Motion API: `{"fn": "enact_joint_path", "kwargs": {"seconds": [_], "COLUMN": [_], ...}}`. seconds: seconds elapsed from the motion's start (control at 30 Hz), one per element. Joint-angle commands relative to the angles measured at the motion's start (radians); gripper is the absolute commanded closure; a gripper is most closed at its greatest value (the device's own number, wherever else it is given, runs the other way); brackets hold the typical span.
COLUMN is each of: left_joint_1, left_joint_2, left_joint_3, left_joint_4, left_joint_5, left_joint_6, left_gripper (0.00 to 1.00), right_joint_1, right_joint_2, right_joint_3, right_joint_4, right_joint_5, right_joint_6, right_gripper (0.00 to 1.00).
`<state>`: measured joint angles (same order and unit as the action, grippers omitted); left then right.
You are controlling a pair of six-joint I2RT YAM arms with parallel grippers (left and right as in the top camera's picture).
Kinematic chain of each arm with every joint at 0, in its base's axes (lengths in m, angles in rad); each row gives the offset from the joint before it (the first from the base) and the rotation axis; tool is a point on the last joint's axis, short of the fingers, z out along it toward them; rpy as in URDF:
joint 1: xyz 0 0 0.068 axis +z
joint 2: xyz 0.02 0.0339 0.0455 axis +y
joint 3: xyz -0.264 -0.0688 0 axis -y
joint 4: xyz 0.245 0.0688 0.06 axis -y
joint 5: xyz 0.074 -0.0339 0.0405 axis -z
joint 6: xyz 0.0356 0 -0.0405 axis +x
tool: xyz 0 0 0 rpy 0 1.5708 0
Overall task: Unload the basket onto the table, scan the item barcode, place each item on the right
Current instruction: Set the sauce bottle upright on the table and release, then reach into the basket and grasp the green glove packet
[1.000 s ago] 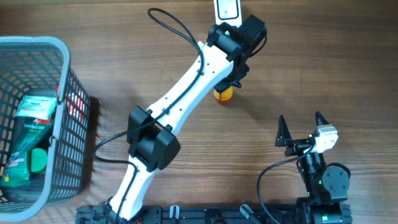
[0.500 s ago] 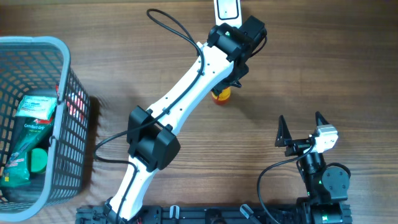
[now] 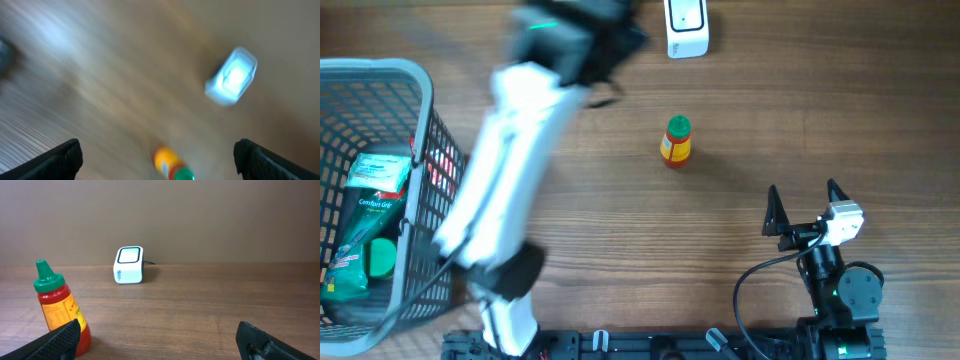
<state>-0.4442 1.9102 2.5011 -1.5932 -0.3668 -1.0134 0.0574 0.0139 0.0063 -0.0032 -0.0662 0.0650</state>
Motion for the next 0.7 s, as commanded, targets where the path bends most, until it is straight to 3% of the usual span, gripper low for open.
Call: {"fn": "enact_joint_path", "kwargs": {"seconds": [0.0, 0.17, 0.3, 0.5, 0.67], "left_joint_1": [0.157, 0.44, 0.639, 0.838, 0.894], "left_joint_2": [-0.118, -0.153, -0.152, -0.152, -0.152], "left_joint_3": [0.016, 0.014, -0.03, -0.172, -0.375], "left_joint_4": [-0.052, -0.091, -0.091, -0.091, -0.091], "left_joint_5": [-0.169, -0.103, 0.007, 0.091, 0.12], "left_joint_6": [0.042, 0.014, -0.151, -0.354, -0.523], "left_gripper": [0.0, 0.0, 0.0, 0.0, 0.0], "right_joint_1": [0.004, 0.004, 0.004, 0.004, 0.004], "right_joint_2": [0.0, 0.0, 0.0, 0.0, 0.0], "right_joint_3": [-0.001, -0.001, -0.001, -0.001, -0.001], "right_joint_4": [0.003, 0.003, 0.003, 0.003, 0.003], "right_joint_5": [0.01, 0.01, 0.01, 0.01, 0.01], "right_joint_6": [-0.011, -0.01, -0.01, -0.011, -0.01], "right_gripper": [0.0, 0.0, 0.0, 0.0, 0.0]}}
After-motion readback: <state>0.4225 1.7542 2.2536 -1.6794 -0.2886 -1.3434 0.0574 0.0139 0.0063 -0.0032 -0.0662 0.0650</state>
